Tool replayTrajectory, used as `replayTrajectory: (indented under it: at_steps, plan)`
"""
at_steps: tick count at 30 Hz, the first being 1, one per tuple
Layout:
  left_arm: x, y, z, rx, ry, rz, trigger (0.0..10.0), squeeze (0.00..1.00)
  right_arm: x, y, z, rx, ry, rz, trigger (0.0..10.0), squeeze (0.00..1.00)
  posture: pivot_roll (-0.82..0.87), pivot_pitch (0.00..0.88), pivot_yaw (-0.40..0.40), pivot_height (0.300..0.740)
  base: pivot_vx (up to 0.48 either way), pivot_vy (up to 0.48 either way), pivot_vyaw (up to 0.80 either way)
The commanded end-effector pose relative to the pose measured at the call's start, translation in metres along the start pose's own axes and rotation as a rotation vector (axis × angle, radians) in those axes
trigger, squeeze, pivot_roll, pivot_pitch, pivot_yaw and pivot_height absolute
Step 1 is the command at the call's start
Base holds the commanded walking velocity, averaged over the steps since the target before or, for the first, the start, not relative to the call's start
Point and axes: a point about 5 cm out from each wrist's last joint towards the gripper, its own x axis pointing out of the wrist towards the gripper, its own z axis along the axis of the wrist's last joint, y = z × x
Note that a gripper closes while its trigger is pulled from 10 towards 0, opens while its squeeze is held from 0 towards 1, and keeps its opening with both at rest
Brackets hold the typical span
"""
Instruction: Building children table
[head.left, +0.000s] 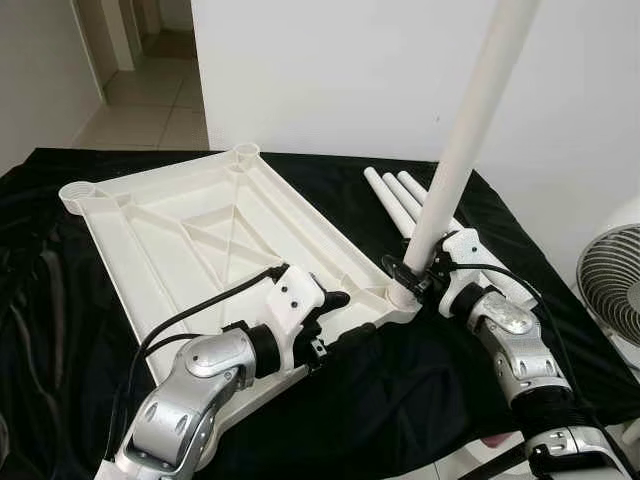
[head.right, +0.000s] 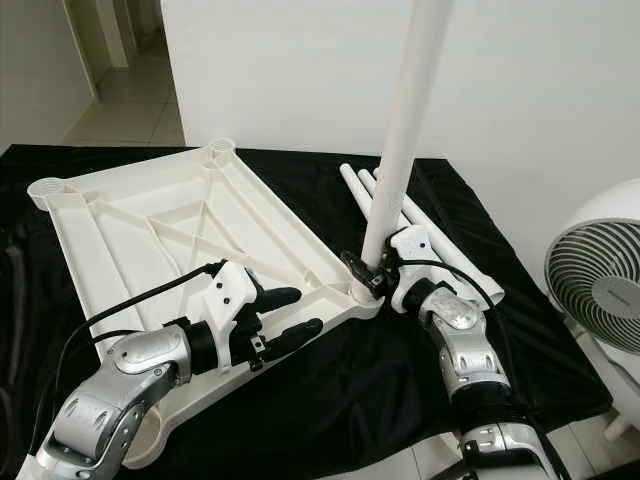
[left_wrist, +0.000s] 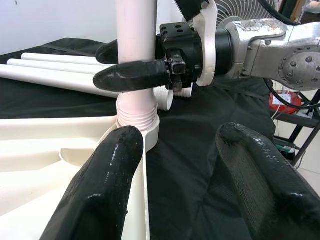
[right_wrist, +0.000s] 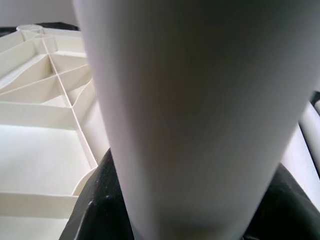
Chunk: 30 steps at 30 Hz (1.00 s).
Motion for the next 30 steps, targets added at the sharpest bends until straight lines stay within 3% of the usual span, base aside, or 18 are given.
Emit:
replayTrajectory:
  at_steps: [1,8,12,30]
  plan:
    - [0.000,0.002,-0.001,-0.004,0.004,0.069,10.0,0.00,-0.006,0.003,-0.023,0.060,0.105,0.003,10.0,0.00,0.03,0.040,-0.046,0.740,0.000,0.000,0.00]
    - [0.000,0.002,-0.001,-0.004,0.003,0.065,10.0,0.00,-0.005,-0.004,-0.030,0.111,0.162,-0.038,10.0,0.00,0.03,0.047,-0.045,0.740,0.000,0.000,0.00]
    - [0.000,0.002,0.000,-0.003,0.003,0.069,10.0,0.00,-0.002,-0.006,-0.032,0.195,0.167,-0.070,10.0,0.00,0.03,0.046,-0.048,0.740,0.000,0.000,0.00]
    - [0.000,0.001,0.000,-0.009,-0.002,0.074,10.0,0.00,-0.006,0.004,-0.045,0.292,0.187,-0.130,10.0,0.00,0.03,0.052,-0.053,0.740,0.000,0.000,0.00]
